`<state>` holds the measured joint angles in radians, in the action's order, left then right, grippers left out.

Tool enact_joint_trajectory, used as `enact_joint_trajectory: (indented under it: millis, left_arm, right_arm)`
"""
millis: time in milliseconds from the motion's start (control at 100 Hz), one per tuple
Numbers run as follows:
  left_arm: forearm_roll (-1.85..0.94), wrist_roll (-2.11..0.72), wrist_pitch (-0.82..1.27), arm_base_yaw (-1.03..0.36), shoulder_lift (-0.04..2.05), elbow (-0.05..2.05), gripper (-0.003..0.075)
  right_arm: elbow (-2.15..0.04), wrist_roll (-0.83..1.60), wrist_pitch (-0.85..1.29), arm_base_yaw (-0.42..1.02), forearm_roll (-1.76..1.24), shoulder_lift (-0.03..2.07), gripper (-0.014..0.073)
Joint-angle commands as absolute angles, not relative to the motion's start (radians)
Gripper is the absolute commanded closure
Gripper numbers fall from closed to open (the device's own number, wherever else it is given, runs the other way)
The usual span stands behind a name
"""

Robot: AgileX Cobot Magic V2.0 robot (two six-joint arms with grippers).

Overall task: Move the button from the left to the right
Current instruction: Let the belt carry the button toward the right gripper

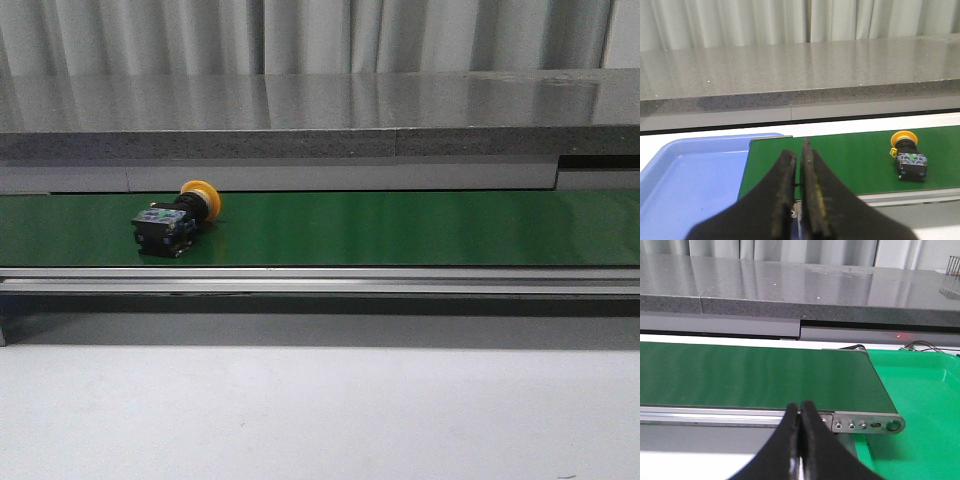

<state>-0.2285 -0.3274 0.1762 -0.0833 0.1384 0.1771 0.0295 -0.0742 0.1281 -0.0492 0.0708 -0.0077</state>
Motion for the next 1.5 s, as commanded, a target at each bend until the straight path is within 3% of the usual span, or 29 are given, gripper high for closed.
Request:
enact_joint_trajectory:
  millis: [0, 340, 570, 790, 1080, 1490]
  left_arm:
    - [-0.242, -0.324, 0.090, -0.093, 0.148, 0.206, 0.0715]
    - [-0.242, -0.324, 0.090, -0.093, 0.148, 0.206, 0.0715]
    - [-0.242, -0.324, 0.090, -0.093, 0.148, 0.206, 0.0715]
    - [-0.242, -0.324, 0.090, -0.093, 0.148, 0.206, 0.0715]
    - [-0.242, -0.324, 0.090, -0.093, 0.148, 0.206, 0.0715]
    - [-0.242, -0.324, 0.090, -0.093, 0.148, 0.206, 0.0715]
  right_arm:
    - [0.029, -0.071, 0.049, -0.055, 0.072, -0.023, 0.0715]
    - [0.016, -0.071, -0.017, -0.055, 0.072, -0.023, 0.0715]
    - [-0.122, -0.071, 0.044, -0.055, 0.071, 0.032, 0.0715]
    - [-0.365, -0.071, 0.246, -0.055, 0.071, 0.251, 0.0715]
    - [-0.746, -0.071, 0.671, -0.055, 0.071, 0.633, 0.0715]
    - [-0.881, -0.071, 0.765, -0.055, 0.071, 0.936, 0.0710]
